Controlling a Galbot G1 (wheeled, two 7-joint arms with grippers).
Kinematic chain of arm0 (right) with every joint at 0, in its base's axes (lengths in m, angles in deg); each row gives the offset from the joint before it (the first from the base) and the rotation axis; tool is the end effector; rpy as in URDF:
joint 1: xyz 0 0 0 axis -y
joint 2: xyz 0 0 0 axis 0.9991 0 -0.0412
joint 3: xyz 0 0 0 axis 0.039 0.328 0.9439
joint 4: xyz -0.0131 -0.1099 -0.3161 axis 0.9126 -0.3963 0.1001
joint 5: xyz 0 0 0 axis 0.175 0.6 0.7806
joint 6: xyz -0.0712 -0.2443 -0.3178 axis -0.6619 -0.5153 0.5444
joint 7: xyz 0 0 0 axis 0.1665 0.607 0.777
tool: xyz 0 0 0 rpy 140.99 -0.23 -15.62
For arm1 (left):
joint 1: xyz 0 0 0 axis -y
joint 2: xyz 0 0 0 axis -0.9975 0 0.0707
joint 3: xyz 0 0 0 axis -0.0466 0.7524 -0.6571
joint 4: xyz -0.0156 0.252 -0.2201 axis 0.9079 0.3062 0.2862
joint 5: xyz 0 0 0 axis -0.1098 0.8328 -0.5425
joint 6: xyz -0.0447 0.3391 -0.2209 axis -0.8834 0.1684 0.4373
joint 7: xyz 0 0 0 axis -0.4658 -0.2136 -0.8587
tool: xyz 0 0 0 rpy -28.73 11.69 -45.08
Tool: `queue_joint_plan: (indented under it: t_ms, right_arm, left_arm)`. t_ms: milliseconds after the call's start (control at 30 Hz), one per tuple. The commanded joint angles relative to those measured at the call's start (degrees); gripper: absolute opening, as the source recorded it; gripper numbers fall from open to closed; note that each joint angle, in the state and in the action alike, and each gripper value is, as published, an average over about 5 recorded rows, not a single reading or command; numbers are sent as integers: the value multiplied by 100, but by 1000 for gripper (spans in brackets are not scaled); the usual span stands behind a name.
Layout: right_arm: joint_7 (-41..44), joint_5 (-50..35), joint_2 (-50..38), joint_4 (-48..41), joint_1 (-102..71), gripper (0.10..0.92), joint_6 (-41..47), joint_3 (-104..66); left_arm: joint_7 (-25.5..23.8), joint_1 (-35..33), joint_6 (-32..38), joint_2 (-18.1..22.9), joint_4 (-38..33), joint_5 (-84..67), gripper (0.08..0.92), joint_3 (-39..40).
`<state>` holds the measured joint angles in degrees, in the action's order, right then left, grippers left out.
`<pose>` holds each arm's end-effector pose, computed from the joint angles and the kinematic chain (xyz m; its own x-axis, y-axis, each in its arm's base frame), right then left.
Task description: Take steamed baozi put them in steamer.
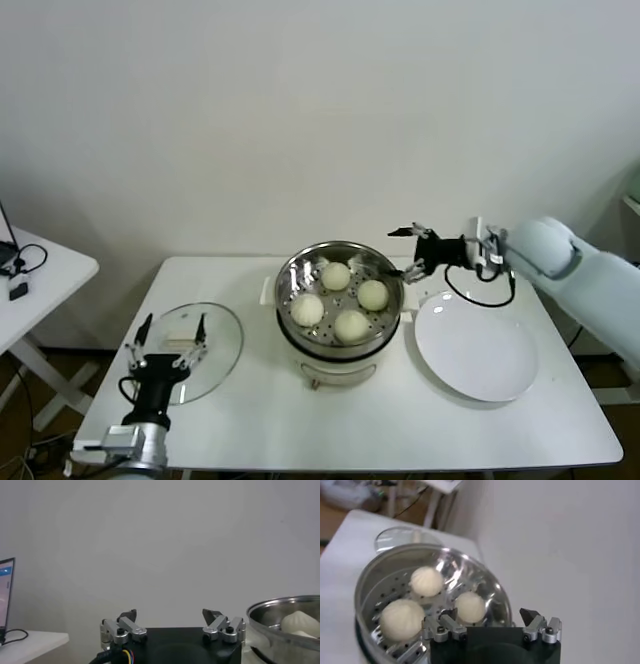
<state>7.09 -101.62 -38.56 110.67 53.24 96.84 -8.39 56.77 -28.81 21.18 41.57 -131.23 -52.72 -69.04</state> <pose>0.5005 -0.0964 -0.1199 -0.5122 -0.7199 0.4683 -0.8447 0.3238 -0.4261 0.2267 0.0547 -0.2782 -0.9975 -0.0630 -0.0309 -0.0668 0.9875 0.1430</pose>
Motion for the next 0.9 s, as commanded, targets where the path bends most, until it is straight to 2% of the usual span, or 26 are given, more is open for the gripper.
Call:
queue_joint_plan:
  t_ms: [33, 233, 533, 900]
  right_arm:
    - [-1402, 594, 778, 1047, -5119, 823, -782, -5034]
    - [-1681, 941, 2171, 1280, -6312, 823, -1349, -6086]
    - [-1991, 1426, 3773, 1486, -7600, 823, -2025, -6464]
    - [-2102, 1590, 4695, 1446, -8347, 823, -2625, -6513]
  left_arm:
    - [47, 12, 33, 17, -45, 123, 823, 28]
    - [32, 17, 0, 43, -1, 94, 823, -31]
    - [-34, -90, 19, 68, 64, 98, 823, -60]
    - [-139, -1, 37, 79, 169, -97, 823, -299]
